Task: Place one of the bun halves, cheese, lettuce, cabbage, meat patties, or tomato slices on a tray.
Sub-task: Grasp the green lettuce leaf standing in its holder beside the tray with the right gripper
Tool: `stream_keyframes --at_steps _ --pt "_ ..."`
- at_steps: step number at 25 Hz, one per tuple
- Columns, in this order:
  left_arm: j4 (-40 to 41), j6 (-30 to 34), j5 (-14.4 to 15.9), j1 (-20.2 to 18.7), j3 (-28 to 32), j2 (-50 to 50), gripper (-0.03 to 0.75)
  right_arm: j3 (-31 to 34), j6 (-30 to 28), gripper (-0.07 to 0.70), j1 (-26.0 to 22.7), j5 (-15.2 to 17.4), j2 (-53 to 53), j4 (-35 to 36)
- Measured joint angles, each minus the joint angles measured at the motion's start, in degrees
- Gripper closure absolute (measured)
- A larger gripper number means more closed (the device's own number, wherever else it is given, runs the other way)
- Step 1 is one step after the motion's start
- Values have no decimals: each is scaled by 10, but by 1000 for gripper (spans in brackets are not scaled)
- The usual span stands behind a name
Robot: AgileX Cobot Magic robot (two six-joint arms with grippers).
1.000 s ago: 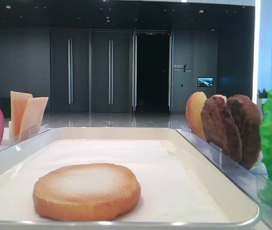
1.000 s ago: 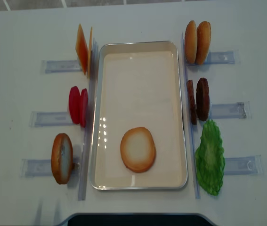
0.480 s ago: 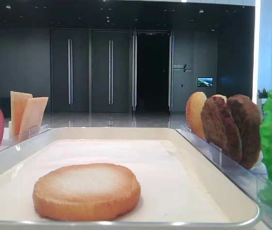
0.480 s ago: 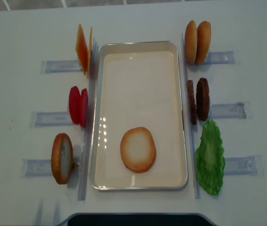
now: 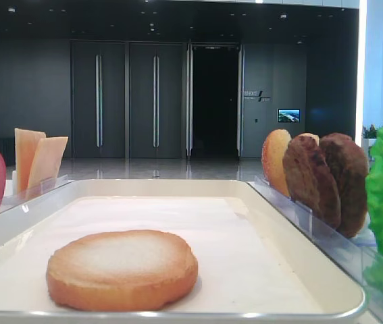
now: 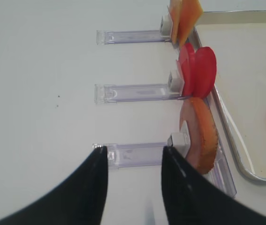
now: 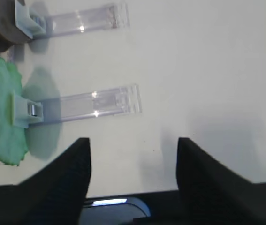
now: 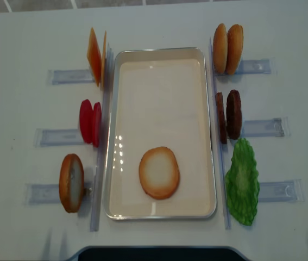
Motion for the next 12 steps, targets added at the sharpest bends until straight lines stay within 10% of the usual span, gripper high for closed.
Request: stream_keyframes --at_steps 12 --pt "0 0 0 0 0 0 451 -122 40 216 2 2 239 -10"
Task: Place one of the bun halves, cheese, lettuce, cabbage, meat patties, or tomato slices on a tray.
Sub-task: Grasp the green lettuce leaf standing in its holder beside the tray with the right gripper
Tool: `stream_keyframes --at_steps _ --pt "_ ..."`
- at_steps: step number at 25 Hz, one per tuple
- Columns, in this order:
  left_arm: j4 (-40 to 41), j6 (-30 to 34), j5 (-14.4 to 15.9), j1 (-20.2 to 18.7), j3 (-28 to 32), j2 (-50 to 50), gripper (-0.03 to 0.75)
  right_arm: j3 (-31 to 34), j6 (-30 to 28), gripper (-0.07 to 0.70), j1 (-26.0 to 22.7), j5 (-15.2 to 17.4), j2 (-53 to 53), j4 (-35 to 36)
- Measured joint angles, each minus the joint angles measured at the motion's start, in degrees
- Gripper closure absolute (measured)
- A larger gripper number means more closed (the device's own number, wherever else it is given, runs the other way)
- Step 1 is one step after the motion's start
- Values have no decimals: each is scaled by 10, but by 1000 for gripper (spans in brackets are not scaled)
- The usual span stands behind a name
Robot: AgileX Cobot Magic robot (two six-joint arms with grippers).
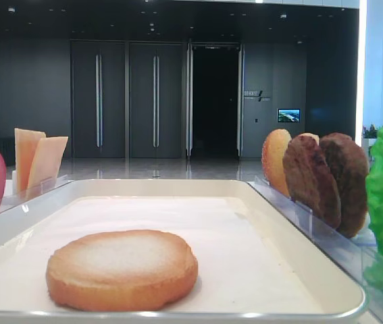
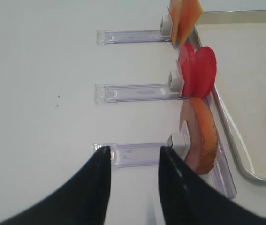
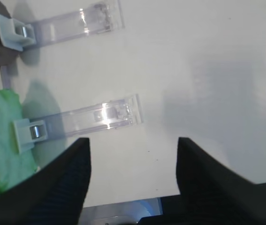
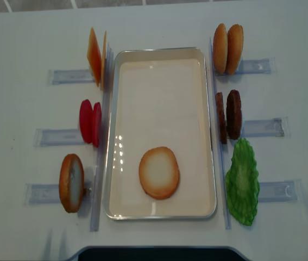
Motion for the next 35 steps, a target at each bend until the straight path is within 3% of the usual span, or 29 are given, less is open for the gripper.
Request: stream_keyframes --at_steps 5,12,23,30,35 --pt "0 0 0 0 0 0 476 -26 23 216 38 0 51 -35" --pt "0 0 0 0 0 0 526 -27 111 216 122 0 58 -60" --pt "0 0 0 0 0 0 580 -27 280 216 330 -1 58 -50" --pt "0 0 0 0 0 0 635 -27 344 216 431 -55 62 -50" --pt "0 0 0 0 0 0 660 -27 351 216 455 -82 94 -48"
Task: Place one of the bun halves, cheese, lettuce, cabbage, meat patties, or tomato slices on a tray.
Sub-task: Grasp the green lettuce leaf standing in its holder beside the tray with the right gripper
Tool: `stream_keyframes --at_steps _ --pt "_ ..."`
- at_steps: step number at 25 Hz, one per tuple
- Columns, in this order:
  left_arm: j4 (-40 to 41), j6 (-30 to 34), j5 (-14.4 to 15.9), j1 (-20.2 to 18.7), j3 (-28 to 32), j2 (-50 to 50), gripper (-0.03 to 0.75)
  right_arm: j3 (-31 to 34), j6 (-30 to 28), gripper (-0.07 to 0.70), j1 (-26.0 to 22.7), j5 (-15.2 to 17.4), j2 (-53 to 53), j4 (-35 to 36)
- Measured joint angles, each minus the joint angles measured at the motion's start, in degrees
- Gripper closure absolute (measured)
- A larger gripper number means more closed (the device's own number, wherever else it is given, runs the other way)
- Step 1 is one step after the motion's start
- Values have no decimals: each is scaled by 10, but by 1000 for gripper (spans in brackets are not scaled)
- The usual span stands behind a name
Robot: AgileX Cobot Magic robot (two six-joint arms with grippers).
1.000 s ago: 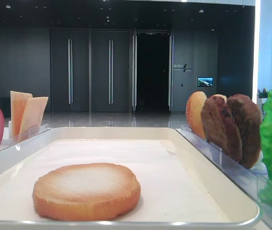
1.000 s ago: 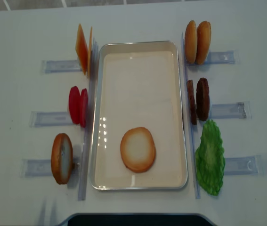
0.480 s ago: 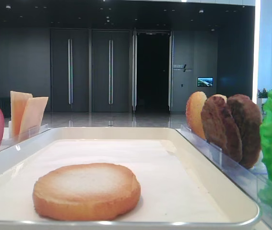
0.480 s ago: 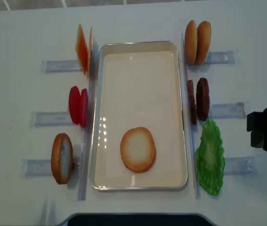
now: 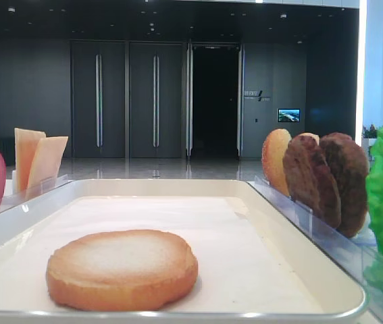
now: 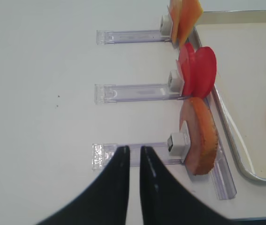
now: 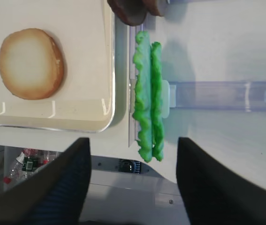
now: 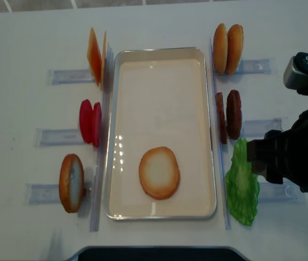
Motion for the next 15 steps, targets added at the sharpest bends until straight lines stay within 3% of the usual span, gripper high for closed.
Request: stream_keyframes --at_steps 15 --pt "0 0 0 0 0 0 702 0 -39 217 0 -35 109 0"
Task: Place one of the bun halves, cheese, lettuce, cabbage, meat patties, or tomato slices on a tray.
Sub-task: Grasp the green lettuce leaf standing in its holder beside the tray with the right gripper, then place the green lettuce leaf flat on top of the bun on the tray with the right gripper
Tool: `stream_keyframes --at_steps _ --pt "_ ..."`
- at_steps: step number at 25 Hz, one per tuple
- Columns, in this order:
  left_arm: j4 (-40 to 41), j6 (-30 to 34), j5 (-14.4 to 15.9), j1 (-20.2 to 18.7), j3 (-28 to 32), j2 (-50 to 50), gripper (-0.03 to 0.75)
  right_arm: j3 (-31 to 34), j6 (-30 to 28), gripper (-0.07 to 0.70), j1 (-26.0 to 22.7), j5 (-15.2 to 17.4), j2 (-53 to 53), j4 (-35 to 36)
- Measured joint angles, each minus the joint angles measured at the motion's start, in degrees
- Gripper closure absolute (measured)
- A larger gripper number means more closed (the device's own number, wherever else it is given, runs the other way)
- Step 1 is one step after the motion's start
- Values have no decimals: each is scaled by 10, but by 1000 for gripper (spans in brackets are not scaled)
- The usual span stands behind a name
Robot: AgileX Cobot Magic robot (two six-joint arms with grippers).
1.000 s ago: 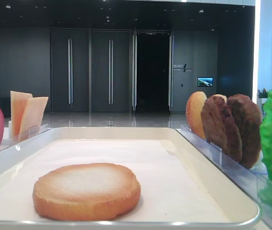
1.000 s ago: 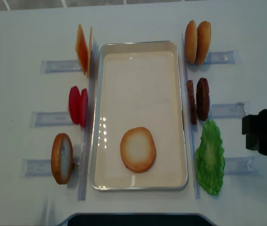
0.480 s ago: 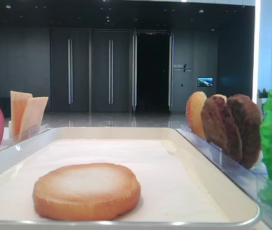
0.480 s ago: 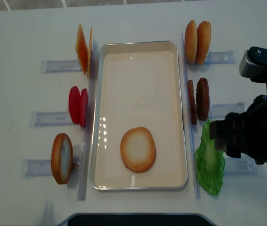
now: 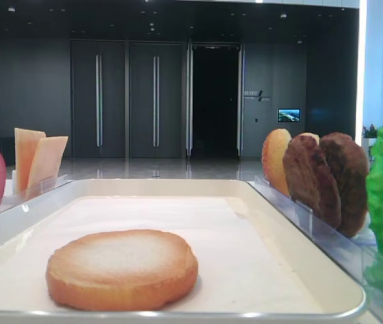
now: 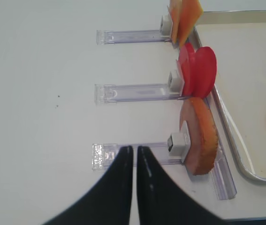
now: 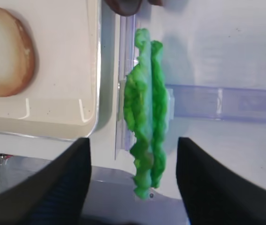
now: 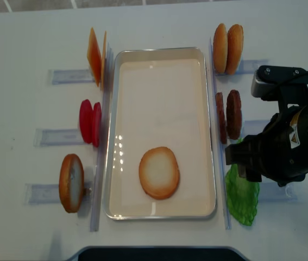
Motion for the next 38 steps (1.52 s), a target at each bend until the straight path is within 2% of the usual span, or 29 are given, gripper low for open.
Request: stream_keyframes --at_steps 11,21,26,32,38 --pt "0 0 0 0 0 0 702 0 -8 332 0 -31 23 -3" --pt "0 0 0 0 0 0 702 0 -10 453 0 -30 38 -19" --pt "0 0 0 0 0 0 702 -1 -12 566 0 -29 52 -27" --pt "0 0 0 0 0 0 702 -3 -12 566 0 -29 42 -26" --pt "0 0 0 0 0 0 702 -10 -28 566 0 -31 -29 2"
